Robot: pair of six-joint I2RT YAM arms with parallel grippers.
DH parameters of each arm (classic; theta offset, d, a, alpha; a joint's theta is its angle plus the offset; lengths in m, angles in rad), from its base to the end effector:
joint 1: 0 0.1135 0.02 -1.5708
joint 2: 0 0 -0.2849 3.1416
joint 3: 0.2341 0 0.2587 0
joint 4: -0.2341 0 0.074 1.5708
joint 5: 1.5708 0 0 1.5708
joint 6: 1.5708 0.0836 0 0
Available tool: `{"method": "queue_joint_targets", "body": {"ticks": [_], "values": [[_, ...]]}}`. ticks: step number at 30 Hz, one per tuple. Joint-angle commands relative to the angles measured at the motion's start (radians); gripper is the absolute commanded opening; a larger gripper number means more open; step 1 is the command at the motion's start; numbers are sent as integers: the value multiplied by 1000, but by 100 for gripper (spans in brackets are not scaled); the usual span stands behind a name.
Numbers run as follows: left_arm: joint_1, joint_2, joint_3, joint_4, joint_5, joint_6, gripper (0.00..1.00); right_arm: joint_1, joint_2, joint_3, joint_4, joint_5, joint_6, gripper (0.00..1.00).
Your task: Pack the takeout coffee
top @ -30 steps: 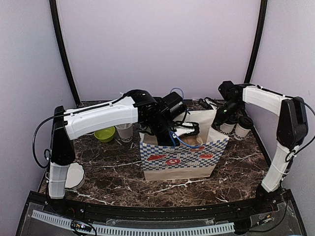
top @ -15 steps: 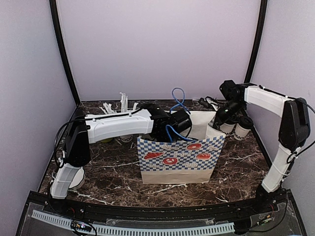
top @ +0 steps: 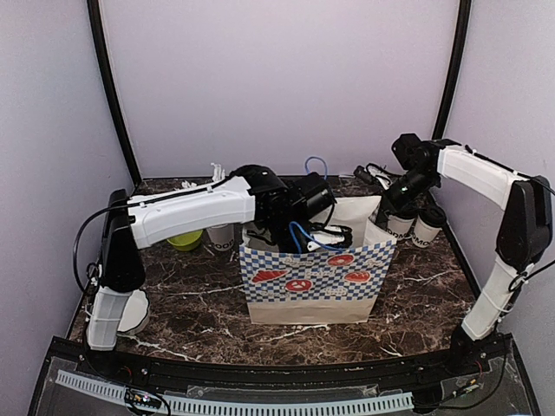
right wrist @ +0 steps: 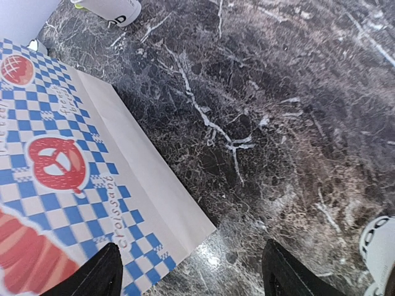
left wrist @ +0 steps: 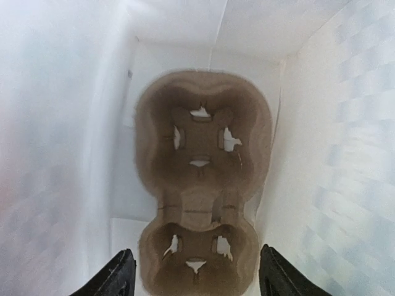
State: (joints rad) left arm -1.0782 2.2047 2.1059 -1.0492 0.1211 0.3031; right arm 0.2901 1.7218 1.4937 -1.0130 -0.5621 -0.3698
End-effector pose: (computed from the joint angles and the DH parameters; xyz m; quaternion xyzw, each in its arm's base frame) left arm 0.2320 -0.4537 0.2348 0.6315 0.7442 -0.1339 0.1715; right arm 0.3403 0.1481 0.2598 -0.3501 0.8819 0.2671 0.1684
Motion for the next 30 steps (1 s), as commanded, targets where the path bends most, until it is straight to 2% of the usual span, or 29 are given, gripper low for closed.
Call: {"method": "queue_joint_targets", "body": {"ticks": [1, 12, 17, 22, 25, 26, 30], "values": [[-6, -180, 42, -14, -24, 15, 71, -25, -69, 79, -55, 20, -24, 78], [-5, -395, 120, 38, 49, 26, 70, -79, -183, 238, -117, -17, -36, 82], [17, -476, 111, 78, 1, 18, 73, -95, -231, 264, -132, 2, -61, 84], [106, -511, 52, 103, 49, -3, 77, -155, -271, 214, -140, 50, -101, 86], [158, -516, 5, 140, 99, -9, 78, -208, -299, 166, -115, 105, -112, 94], [164, -518, -21, 169, 113, -7, 78, -227, -307, 150, -108, 125, -119, 98], [175, -567, -163, 325, 91, -1, 77, -279, -302, 104, -93, 223, -150, 99]]}}
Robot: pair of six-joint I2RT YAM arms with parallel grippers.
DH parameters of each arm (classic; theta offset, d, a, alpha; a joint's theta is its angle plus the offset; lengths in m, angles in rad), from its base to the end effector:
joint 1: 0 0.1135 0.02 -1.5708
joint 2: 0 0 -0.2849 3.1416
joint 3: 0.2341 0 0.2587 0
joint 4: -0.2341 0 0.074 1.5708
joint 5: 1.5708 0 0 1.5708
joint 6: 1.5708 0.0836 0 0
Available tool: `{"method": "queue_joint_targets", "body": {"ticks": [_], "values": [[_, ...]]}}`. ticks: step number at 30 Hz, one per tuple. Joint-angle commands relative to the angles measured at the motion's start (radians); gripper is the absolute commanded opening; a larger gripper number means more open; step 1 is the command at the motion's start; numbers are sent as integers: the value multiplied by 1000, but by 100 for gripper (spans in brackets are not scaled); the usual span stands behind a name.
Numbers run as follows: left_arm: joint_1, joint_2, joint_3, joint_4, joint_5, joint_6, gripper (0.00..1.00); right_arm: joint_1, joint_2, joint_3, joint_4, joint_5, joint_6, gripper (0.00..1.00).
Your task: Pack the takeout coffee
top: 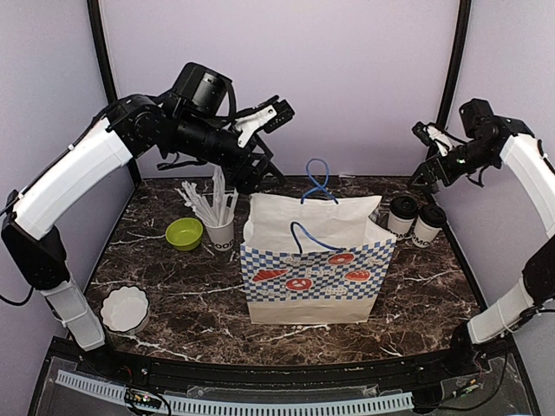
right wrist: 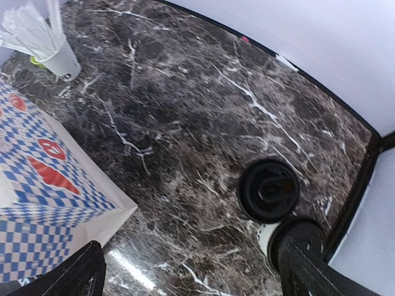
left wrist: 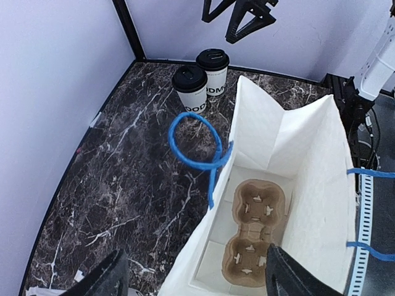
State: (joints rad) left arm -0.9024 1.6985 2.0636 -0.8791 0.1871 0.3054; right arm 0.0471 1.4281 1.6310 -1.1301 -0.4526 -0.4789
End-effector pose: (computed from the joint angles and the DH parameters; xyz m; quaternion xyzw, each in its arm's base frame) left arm 0.2393 -0.3282 0.4652 0.5270 0.6810 -0.2247 0.4560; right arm 0.3013 0.0508 0.3857 -0.3089 0.8742 0.1419 0.3467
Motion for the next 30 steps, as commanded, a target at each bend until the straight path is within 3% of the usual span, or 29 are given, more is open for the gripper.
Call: {"method": "queue_joint_targets", "body": {"ticks": [1, 5, 9, 16, 30], "values": [[-1, -93, -152, 188, 23, -12, 77, -71, 9, -36, 24, 139, -51, 99], [-1, -188, -332, 387, 4, -32, 78, -145, 105, -19, 23, 216, -55, 98], [0, -263, -441, 528, -19, -21, 79, -174, 218, 47, -15, 282, -105, 90], [0, -293, -513, 565, 7, -46, 80, -174, 375, 177, -92, 361, -130, 87], [0, -295, -563, 575, 23, -37, 80, -174, 441, 147, -123, 382, -138, 88]]}}
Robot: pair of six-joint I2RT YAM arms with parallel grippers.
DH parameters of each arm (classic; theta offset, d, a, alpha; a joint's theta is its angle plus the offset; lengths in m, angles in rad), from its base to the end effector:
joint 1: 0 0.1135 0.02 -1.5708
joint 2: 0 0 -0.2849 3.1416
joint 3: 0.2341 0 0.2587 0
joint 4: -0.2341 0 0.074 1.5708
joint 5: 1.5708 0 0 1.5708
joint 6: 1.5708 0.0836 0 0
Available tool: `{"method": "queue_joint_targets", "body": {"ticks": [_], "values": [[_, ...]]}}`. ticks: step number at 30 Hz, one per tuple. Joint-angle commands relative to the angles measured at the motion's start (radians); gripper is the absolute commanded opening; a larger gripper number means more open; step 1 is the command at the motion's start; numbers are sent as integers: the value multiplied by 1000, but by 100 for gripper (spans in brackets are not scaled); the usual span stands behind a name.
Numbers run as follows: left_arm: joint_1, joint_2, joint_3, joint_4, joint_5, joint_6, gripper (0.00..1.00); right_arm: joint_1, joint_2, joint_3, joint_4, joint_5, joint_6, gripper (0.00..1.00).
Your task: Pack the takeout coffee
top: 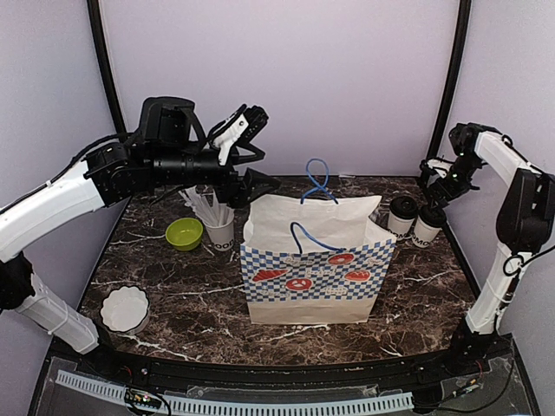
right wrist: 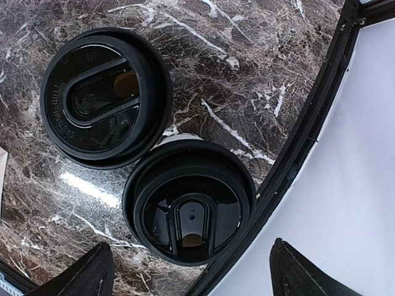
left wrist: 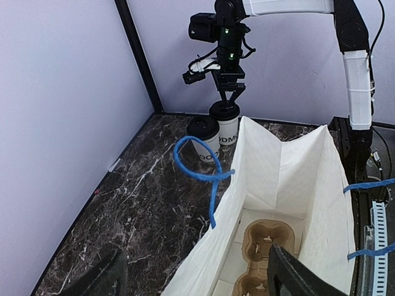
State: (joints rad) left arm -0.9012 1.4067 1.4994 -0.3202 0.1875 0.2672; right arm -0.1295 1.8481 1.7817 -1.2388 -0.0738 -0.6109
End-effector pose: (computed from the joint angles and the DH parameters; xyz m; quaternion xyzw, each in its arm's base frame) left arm 0.2178 -0.3002 0.4424 0.4784 0.6180 -0.2628 0.5658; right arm 0.3919 -0.0448 0.2788 -0.2409 0.9608 -0.0138 0.1366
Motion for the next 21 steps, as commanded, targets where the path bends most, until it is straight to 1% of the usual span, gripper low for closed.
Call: {"method": "queue_joint_targets", "body": {"ticks": [1, 10, 15, 21], "values": [[-1, -2, 1, 13, 24, 3, 80, 2, 27, -3, -14, 3, -6, 88], [0, 9, 5, 2, 21, 9, 80, 2, 96, 48, -20, -19, 2, 85], [-1, 12, 8, -4, 17, 13, 79, 2, 122, 77, -45, -34, 8, 77], [-1, 17, 6, -9, 20, 15, 80, 2, 101, 41, -49, -29, 5, 68]]}}
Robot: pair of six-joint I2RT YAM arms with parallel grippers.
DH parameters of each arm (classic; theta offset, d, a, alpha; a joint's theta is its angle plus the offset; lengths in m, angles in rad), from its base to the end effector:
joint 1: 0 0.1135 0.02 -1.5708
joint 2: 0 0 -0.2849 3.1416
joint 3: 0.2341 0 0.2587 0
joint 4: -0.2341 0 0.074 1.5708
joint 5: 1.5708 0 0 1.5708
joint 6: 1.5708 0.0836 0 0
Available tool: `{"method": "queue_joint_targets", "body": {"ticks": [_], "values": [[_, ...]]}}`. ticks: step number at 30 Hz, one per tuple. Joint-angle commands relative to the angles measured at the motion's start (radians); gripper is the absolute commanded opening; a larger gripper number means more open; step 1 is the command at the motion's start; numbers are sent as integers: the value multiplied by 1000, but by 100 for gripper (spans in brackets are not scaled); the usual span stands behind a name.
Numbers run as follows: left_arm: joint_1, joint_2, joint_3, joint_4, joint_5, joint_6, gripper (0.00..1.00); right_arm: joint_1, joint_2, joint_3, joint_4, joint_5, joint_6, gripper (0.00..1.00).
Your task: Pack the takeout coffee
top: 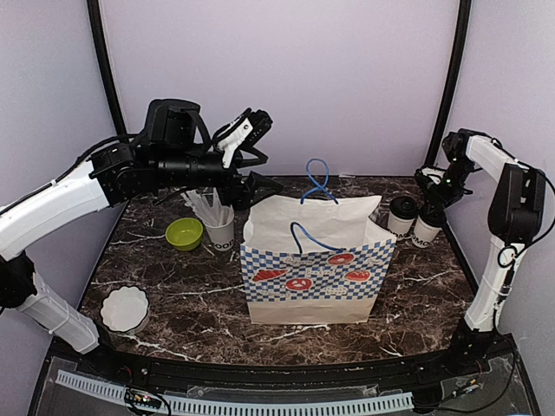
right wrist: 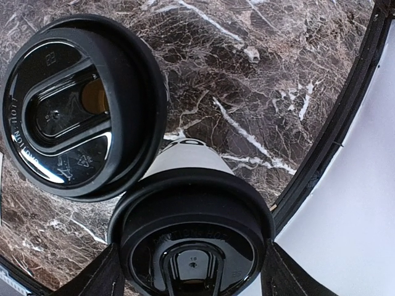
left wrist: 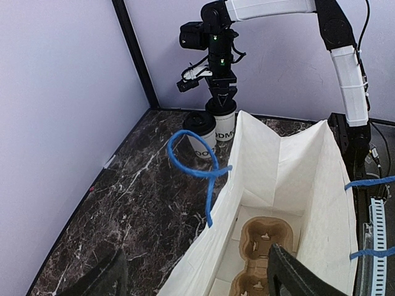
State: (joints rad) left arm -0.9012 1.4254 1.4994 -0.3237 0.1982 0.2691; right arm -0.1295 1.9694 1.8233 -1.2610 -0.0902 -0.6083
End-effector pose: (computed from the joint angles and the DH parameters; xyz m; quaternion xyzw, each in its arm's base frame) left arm 0.2207 -0.3053 0.4353 0.4846 0.6215 -0.2640 0.5560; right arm 0.4114 -0.0460 0.2436 -0.2397 0.9664 0.0125 0.0924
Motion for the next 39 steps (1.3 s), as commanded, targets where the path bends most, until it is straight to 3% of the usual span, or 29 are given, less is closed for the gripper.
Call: {"method": "queue_joint_targets", "body": {"ticks": [1, 8, 15, 30, 35, 39], "values": [[-1, 0, 5, -6, 11, 13, 79, 2, -22, -6, -28, -11, 1, 68], [-1, 1, 7, -12, 18, 10, 79, 2, -26, -39, -34, -2, 1, 75], [0, -3, 8, -15, 14, 13, 79, 2, -51, -48, -37, -1, 4, 63], [-1, 29, 71, -62, -43, 58, 79, 2, -309, -163, -42, -31, -10, 58], [3, 82, 148, -170, -72, 117, 81, 4, -420, -173, -46, -129, -31, 52], [17, 165, 259, -295, -17, 137, 81, 12, -500, -139, -60, -237, -75, 51]]}}
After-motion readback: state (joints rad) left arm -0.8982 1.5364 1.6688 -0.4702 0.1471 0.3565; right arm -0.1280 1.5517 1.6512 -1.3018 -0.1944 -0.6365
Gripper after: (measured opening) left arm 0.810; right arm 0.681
